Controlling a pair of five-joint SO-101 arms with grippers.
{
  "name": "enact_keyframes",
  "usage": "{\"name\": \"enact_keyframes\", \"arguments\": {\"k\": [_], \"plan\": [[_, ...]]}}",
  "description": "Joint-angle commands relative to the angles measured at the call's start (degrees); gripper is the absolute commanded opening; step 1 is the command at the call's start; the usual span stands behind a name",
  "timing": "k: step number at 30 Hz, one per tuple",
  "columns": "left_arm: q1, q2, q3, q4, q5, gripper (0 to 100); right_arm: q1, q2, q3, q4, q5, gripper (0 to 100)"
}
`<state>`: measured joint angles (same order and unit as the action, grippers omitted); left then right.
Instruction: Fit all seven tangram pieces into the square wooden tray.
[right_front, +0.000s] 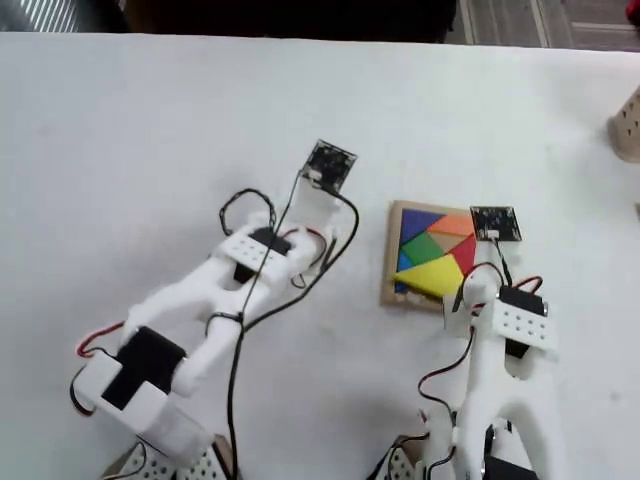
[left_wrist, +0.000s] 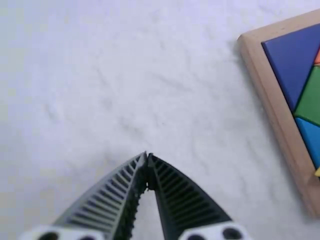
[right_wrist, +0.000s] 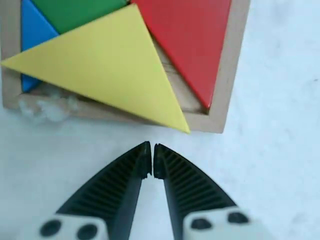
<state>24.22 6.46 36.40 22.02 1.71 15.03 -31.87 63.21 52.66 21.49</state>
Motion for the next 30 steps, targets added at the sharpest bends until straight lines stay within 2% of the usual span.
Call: {"name": "enact_keyframes", "arguments": {"k": [1,5,8,13,16,20,27,30], "plan": [[-0.1,-0.4,-2.9,0.5,-0.3,2,-1.4,-5.4,-0.4,4.2,5.6,1.8],[0.0,-0.7,-2.9,0.8,0.2,2,1.0,-13.9,3.1,5.1,6.1,1.8],[2.9,-3.7,-2.8,4.9,1.0,2,6.1,-20.1,5.8,5.1,6.2,1.7],[14.6,-11.4,-2.4,8.4,1.1,2,17.5,-21.8,7.6,5.1,8.5,1.8],[19.9,-11.8,-2.6,7.7,2.1,2,23.7,-19.6,7.6,4.9,9.0,1.8],[22.5,-10.0,-1.8,2.5,7.1,2,30.9,-16.2,7.3,4.8,11.9,1.8],[33.0,-3.7,-1.8,-3.5,7.4,2,32.4,-12.5,6.4,3.6,12.8,1.8],[36.8,-3.4,-1.7,-6.2,4.5,2,32.0,-11.2,6.2,3.0,12.8,1.8]]}}
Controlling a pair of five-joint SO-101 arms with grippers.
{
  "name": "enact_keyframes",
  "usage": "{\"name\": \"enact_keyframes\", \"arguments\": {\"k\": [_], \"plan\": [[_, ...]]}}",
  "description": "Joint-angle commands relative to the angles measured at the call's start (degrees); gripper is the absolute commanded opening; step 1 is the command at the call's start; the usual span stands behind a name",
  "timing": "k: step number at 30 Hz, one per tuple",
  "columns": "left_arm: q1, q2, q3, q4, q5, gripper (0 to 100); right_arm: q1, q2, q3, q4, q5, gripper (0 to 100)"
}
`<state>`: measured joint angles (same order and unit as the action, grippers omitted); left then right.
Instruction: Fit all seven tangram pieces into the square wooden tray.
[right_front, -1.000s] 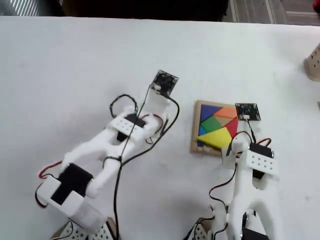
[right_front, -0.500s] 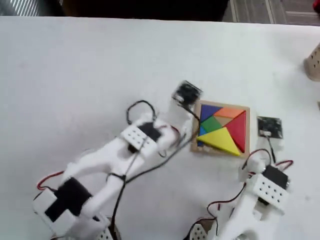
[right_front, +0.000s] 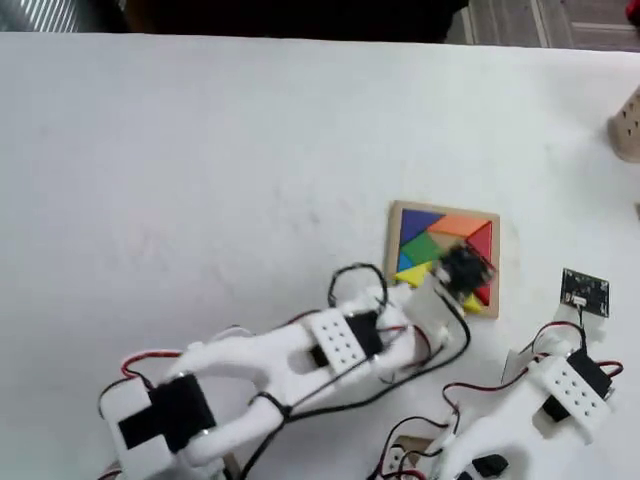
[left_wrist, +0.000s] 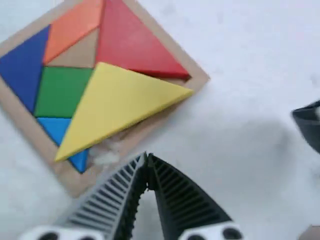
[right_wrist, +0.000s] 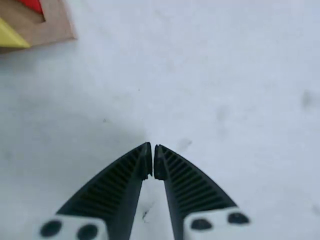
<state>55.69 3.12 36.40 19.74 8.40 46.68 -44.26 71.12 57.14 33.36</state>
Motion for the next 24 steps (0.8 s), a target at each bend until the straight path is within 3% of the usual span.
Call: {"name": "enact_keyframes", "arguments": {"k": [1,6,13,24], "plan": [[6.3,0.0,-1.7,-4.9,-3.2,2,0.2,1.6,-1.7,-1.5,1.0,1.8],[5.7,2.4,-3.4,-9.4,-4.2,2,0.1,4.1,-2.7,-1.9,1.0,1.8],[2.6,14.9,-18.7,-1.8,-4.2,2,-1.5,8.2,-4.1,-2.6,1.0,1.8],[-1.0,15.3,-21.9,-1.1,-4.3,2,-1.7,10.0,-4.7,-3.0,1.0,1.8]]}}
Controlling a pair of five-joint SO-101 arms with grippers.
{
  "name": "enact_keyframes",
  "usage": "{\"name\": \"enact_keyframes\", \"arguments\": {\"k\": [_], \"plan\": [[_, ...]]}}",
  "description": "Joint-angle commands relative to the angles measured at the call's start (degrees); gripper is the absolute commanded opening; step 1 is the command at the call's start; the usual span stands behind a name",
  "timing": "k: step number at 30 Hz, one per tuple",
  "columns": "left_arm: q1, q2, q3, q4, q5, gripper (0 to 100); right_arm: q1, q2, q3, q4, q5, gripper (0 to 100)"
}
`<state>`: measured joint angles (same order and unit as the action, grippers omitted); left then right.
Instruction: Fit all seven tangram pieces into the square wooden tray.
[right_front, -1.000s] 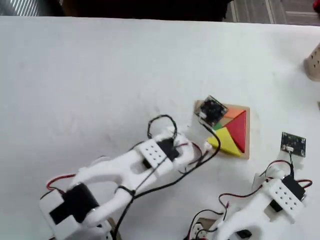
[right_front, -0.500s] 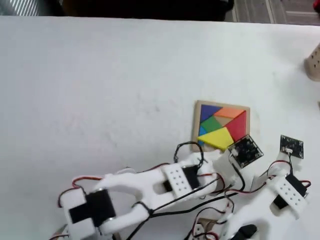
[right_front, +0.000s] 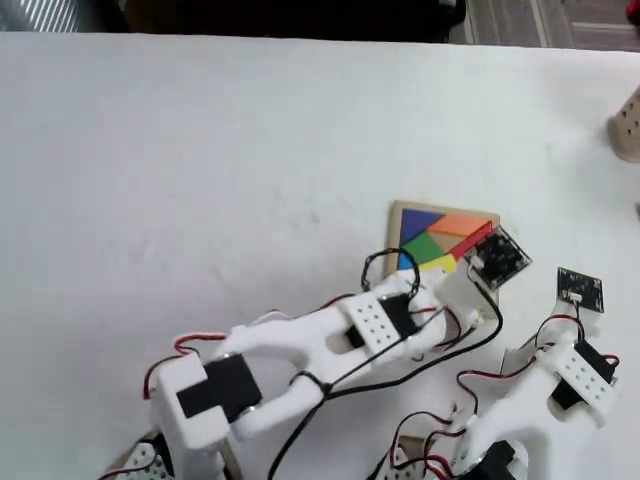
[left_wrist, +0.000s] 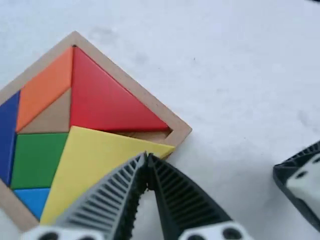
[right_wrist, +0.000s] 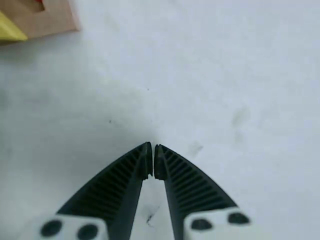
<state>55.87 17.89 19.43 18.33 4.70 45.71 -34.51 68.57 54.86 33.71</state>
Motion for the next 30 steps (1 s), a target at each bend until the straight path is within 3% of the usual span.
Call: {"name": "enact_keyframes", "arguments": {"k": [1,4,13,20,30], "plan": [[-1.0,1.6,-6.1,0.5,-0.7,2,-0.7,0.2,-2.2,-0.7,0.6,1.8],[-2.8,2.2,-7.7,1.8,-0.4,2,-0.7,0.2,-2.2,-0.7,0.6,1.8],[-17.1,-2.4,-5.3,4.1,-0.8,2,-0.7,0.3,-2.2,-0.7,0.9,1.8],[-10.5,6.2,-7.0,4.0,-0.8,2,-0.8,0.3,-2.2,-0.7,1.1,1.8],[-9.3,6.3,-8.0,8.0,-0.5,2,-1.9,0.3,-1.9,-0.7,1.1,1.8]]}}
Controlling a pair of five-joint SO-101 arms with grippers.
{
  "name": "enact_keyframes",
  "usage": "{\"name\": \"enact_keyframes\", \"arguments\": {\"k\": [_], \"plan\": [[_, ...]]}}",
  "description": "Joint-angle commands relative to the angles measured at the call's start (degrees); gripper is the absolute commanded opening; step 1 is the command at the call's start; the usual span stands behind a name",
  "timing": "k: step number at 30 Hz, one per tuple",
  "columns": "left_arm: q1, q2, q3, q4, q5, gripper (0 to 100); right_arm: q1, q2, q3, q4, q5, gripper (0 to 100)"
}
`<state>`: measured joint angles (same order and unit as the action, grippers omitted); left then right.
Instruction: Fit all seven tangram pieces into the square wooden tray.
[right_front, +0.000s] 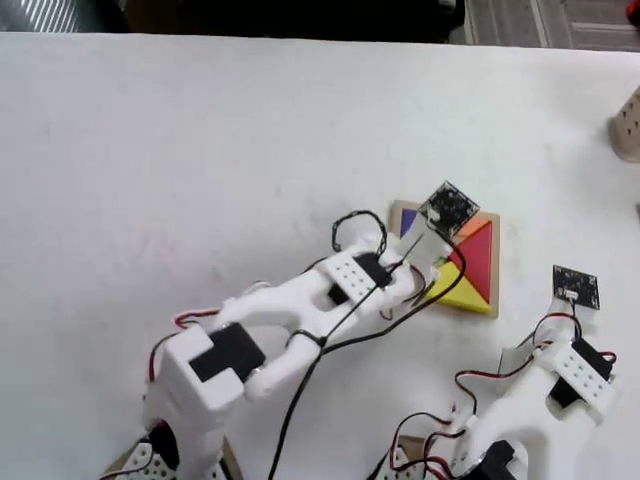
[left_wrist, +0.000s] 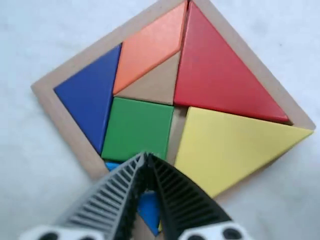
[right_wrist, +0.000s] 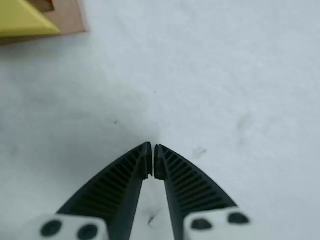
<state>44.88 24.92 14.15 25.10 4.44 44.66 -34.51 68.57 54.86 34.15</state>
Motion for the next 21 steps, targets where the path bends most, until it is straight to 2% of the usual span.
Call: {"name": "enact_keyframes", "arguments": {"k": [1,5,9,16,19,21], "plan": [[1.7,-0.7,-2.9,1.2,-0.2,2,-0.8,0.3,-1.9,-0.7,0.7,1.8],[-0.3,-4.8,-2.7,0.8,0.2,2,-0.8,0.3,-1.9,-0.7,0.6,1.8],[-4.2,-14.6,0.9,1.9,4.8,2,-0.9,0.3,-1.9,-0.7,0.4,1.8],[-8.5,-33.6,16.9,2.0,-0.8,2,-1.0,0.3,-1.9,-0.7,0.3,1.8],[-7.4,-37.9,24.3,2.0,-1.0,2,-4.3,0.3,-1.9,-0.7,-0.6,1.8],[-6.7,-39.1,29.5,1.8,-1.1,2,-7.3,-0.1,-2.2,-0.7,-3.8,1.8]]}}
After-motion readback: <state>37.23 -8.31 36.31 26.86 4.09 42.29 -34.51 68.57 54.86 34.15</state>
